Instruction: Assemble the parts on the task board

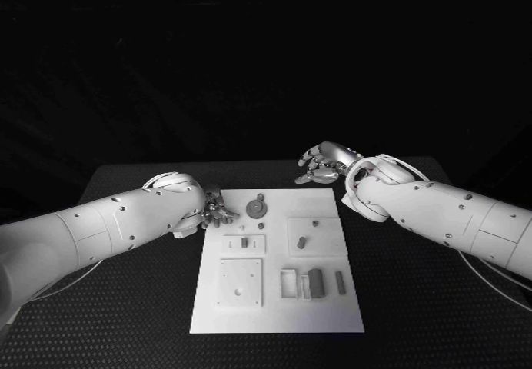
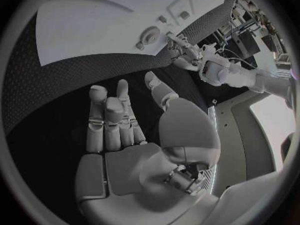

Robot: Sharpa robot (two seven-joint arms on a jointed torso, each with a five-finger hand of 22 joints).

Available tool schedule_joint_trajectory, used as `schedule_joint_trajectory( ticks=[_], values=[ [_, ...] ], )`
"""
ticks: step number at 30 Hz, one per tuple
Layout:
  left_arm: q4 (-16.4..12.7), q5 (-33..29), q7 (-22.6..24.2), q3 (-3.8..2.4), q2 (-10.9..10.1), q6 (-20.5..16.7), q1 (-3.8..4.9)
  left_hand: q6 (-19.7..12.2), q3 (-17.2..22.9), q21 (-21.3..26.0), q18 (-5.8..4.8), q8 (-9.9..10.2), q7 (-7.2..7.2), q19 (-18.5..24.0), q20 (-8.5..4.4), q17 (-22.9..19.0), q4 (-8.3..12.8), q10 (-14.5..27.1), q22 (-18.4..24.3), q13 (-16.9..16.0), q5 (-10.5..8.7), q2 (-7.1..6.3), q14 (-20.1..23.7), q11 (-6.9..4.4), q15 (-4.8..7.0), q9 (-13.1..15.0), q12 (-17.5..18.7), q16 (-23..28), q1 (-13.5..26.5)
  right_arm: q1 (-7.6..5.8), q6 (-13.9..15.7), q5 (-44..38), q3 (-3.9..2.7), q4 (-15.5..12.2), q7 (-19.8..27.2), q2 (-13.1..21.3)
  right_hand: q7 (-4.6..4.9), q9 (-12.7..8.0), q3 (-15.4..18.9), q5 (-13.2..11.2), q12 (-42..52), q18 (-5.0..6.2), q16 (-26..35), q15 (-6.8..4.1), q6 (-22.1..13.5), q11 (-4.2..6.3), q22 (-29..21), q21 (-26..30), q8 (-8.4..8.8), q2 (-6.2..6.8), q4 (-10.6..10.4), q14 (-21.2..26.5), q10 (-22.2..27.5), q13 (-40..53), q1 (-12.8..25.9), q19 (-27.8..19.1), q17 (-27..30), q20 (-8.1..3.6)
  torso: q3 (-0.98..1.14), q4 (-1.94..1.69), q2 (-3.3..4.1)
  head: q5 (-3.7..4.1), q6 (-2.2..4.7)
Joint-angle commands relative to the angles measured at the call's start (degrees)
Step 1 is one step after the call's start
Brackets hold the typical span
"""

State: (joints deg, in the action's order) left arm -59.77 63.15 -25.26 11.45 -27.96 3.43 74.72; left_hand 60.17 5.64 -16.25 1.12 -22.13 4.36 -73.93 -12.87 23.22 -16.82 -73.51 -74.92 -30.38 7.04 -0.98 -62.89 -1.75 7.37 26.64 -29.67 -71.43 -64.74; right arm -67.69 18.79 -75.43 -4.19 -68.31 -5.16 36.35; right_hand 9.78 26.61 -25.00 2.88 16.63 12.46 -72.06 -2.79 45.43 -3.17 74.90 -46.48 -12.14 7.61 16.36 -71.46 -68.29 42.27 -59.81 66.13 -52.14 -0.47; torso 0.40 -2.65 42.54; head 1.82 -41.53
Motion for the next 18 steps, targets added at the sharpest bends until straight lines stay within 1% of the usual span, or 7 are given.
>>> schedule_joint_trajectory(
  ticks=[1, 6, 9, 10, 13, 16, 18],
  values=[
    [-0.1, -1.0, 0.0, -0.01, 0.1, -0.5, -0.02, -0.2, 0.7, 0.2, 0.68, 0.3, 0.21, 0.1, 0.04, -0.1, 0.1, 0.0, -1.0, 0.1, 0.27, -0.27, 0.0, 0.25, -0.09, 0.0, -0.2, 0.2, -0.4, 0.03, -0.7, 0.0, -0.02, 0.0, 0.1, -0.1, 0.34, -0.1, 0.2, 0.1, -0.3, 2.54, 0.2, -0.02, -0.1, -0.42, 0.7, 0.2, 0.06, -0.25, -0.1, 0.6, 0.0, 0.1, 0.6, -0.2, 0.0, -0.4, 0.0, -0.02, 0.01, -0.02, -0.09],
    [-0.1, -2.3, 0.0, -0.01, 0.0, -0.7, -0.02, -0.3, 2.3, 0.0, 0.68, 0.3, 0.23, 0.2, 0.12, -0.1, 0.6, 0.1, -1.2, 0.0, 1.64, 0.96, 0.0, 0.27, -0.11, 0.4, -0.4, 0.0, -4.8, 0.08, -0.8, 0.1, -0.02, 0.1, 0.1, -0.1, 0.35, -0.1, 0.2, 0.1, -0.4, 2.54, 0.2, -0.02, -0.1, -0.42, 0.7, 0.2, 0.06, -0.26, -0.2, 0.6, 0.0, 0.1, 0.6, -0.2, -0.1, -0.39, -0.01, -0.02, 0.0, -0.06, -0.13],
    [-0.3, -2.3, -0.1, -0.02, -0.2, -1.0, -0.05, -0.3, 4.2, 0.0, 0.65, 0.3, 0.26, 0.3, 0.16, -0.2, 1.4, 0.1, -1.2, 0.0, 2.24, 1.33, 0.1, 0.3, -0.14, 0.5, -0.5, 0.0, -8.3, 0.09, -0.8, 0.2, -0.02, 0.1, 0.1, -0.1, 0.35, -0.1, 0.2, 0.1, -0.4, 2.54, 0.2, -0.01, -0.1, -0.42, 0.7, 0.2, 0.06, -0.26, -0.2, 0.6, 0.0, 0.1, 0.6, -0.2, -0.1, -0.39, 0.01, -0.02, 0.0, -0.04, -0.17],
    [-0.4, -2.3, 0.0, -0.02, -0.2, -0.9, -0.07, -0.4, 4.8, 0.0, 0.66, 0.4, 0.28, 0.4, 0.17, -0.2, 2.3, 0.2, -1.2, 0.0, 2.68, 1.52, 0.1, 0.31, -0.14, 0.6, -0.5, 0.0, -9.8, 0.1, -0.8, 0.2, -0.02, 0.1, 0.1, -0.1, 0.35, -0.1, 0.2, 0.1, -0.4, 2.54, 0.2, -0.01, -0.1, -0.42, 0.7, 0.2, 0.06, -0.27, -0.2, 0.6, 0.0, 0.1, 0.6, -0.2, -0.1, -0.39, 0.0, -0.02, 0.01, -0.01, -0.18],
    [-0.6, -2.3, 0.0, -0.03, -0.3, -0.9, -0.13, -0.5, 6.2, -0.1, 0.5, 0.4, 0.38, 0.5, 0.3, -0.2, 3.8, 0.3, -1.2, 0.0, 2.77, 1.22, 0.2, 0.42, -0.28, 0.7, -0.5, -0.1, -12.5, 0.12, -0.8, 0.3, -0.02, 0.1, 0.1, -0.1, 0.35, -0.1, 0.2, 0.1, -0.4, 2.54, 0.2, -0.01, -0.1, -0.43, 0.7, 0.2, 0.06, -0.28, -0.2, 0.6, 0.0, 0.1, 0.7, -0.2, -0.1, -0.38, -0.01, -0.03, 0.01, -0.01, -0.26],
    [-0.6, -2.4, 0.2, -0.03, -0.4, -1.1, -0.17, -0.5, 7.6, -0.1, 0.46, 0.4, 0.38, 0.6, 0.33, -0.2, 4.9, 0.3, -1.2, 0.0, 2.84, 1.14, 0.2, 0.42, -0.29, 0.8, -0.6, -0.1, -14.0, 0.18, -0.8, 0.3, -0.02, 0.1, 0.1, -0.1, 0.36, -0.1, 0.2, 0.1, -0.4, 2.54, 0.2, -0.01, -0.1, -0.43, 0.7, 0.3, 0.06, -0.3, -0.2, 0.6, 0.0, 0.1, 0.7, -0.2, -0.1, -0.38, 0.0, -0.01, 0.0, -0.07, -0.26],
    [-0.7, -2.6, 0.2, -0.03, -0.4, -2.1, -0.18, -0.4, 8.6, -0.2, 0.4, 0.4, 0.36, 0.6, 0.34, -0.1, 5.5, 0.2, -1.2, -0.1, 2.83, 1.21, 0.2, 0.41, -0.31, 0.9, -0.6, -0.2, -14.4, 0.2, -0.8, 0.5, -0.02, 0.2, 0.1, -0.1, 0.36, -0.1, 0.2, 0.1, -0.4, 2.54, 0.2, -0.01, -0.1, -0.43, 0.7, 0.3, 0.06, -0.31, -0.2, 0.6, 0.0, 0.1, 0.7, -0.2, -0.1, -0.38, 0.02, -0.01, 0.0, -0.07, -0.26]
  ],
)
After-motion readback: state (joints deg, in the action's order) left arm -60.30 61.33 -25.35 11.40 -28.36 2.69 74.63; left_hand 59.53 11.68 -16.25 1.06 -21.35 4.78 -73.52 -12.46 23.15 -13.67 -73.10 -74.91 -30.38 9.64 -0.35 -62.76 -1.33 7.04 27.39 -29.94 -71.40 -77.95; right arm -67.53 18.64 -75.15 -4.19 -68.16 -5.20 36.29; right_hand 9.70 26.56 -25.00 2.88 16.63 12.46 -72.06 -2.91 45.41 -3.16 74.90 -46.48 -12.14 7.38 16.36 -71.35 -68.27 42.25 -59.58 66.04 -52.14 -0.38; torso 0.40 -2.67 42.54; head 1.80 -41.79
